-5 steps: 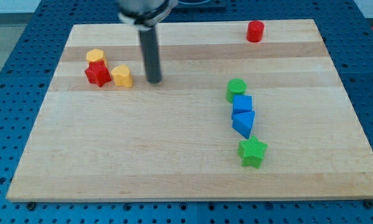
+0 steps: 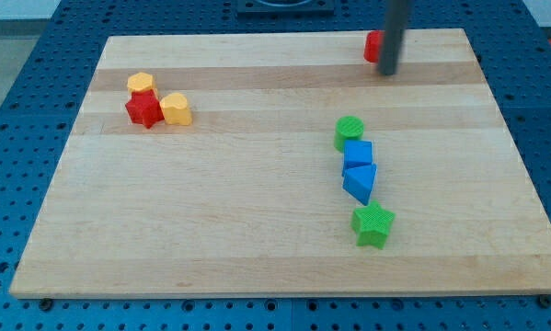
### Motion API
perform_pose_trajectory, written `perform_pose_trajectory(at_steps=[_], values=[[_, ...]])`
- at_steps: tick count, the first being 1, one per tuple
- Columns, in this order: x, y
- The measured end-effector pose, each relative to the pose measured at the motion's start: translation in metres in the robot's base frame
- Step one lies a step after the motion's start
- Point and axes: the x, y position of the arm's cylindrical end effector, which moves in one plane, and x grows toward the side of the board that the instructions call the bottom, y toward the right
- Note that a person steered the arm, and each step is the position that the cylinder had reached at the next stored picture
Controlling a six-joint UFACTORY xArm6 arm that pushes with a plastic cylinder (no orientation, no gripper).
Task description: Move the red circle into the yellow heart
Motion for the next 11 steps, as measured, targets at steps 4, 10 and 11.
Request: perform_pose_trajectory(at_steps=[4, 10, 11], values=[[-0.035, -0.183], [-0.05, -0.235], [-0.006, -0.225]])
